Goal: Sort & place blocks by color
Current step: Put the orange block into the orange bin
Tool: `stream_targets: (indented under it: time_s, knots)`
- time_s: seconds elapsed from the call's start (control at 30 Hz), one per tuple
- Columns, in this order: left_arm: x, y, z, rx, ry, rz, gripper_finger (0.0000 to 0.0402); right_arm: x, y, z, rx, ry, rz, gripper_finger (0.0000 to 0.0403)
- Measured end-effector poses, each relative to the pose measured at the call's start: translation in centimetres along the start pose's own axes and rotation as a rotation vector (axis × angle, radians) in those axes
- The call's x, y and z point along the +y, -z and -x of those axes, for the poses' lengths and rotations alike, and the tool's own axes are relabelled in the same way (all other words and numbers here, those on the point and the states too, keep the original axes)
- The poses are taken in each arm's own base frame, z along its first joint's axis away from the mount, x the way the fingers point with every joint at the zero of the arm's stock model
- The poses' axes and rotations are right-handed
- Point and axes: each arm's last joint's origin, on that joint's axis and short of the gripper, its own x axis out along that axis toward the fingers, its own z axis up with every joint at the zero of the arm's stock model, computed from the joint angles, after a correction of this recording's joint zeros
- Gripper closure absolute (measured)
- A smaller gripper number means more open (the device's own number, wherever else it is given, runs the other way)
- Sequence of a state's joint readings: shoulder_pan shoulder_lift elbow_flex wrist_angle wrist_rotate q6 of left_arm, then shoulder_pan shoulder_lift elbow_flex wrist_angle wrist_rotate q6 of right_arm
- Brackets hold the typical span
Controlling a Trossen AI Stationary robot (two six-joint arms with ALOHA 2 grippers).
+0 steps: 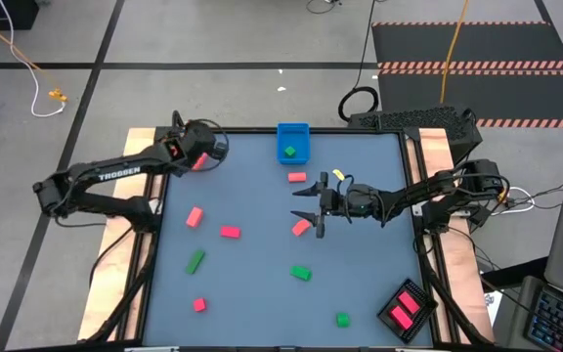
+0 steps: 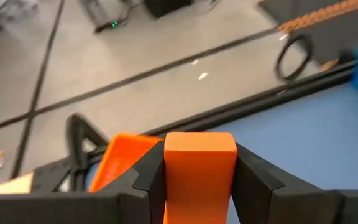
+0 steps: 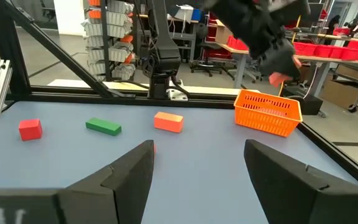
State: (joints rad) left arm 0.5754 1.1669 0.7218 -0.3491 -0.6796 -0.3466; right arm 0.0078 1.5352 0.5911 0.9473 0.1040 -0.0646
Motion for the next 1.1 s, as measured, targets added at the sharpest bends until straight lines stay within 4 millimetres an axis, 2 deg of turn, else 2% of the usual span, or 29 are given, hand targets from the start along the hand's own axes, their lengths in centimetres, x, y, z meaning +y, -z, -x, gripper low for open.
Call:
stream_targets:
  time_s: [0.37, 0.5, 0.67, 0.87, 0.97, 1.1]
  knots:
    - [3.2, 1.3, -4.9, 0.211, -0.215, -0.035, 0.0269, 0.0, -0.1, 0.0, -0.013, 0.0, -0.031, 0.0161]
    - [3.6, 1.6, -5.7, 0.264, -0.19, -0.039, 0.0231, 0.0, -0.1, 0.0, -0.013, 0.0, -0.031, 0.0161]
    - [3.6, 1.6, -5.7, 0.269, -0.175, -0.04, 0.0177, 0.0, -0.1, 0.0, -0.013, 0.0, -0.03, 0.0161]
    - [3.6, 1.6, -5.7, 0.27, -0.17, -0.038, 0.0144, 0.0, -0.1, 0.0, -0.012, 0.0, -0.028, 0.0161]
    - [3.2, 1.3, -5.2, 0.26, -0.07, -0.033, 0.0136, 0.0, -0.1, 0.0, -0.009, 0.0, -0.028, 0.0161]
    - [1.7, 0.4, -3.3, 0.174, 0.115, -0.082, 0.014, 0.0, 0.0, 0.0, -0.001, 0.0, -0.024, 0.0161]
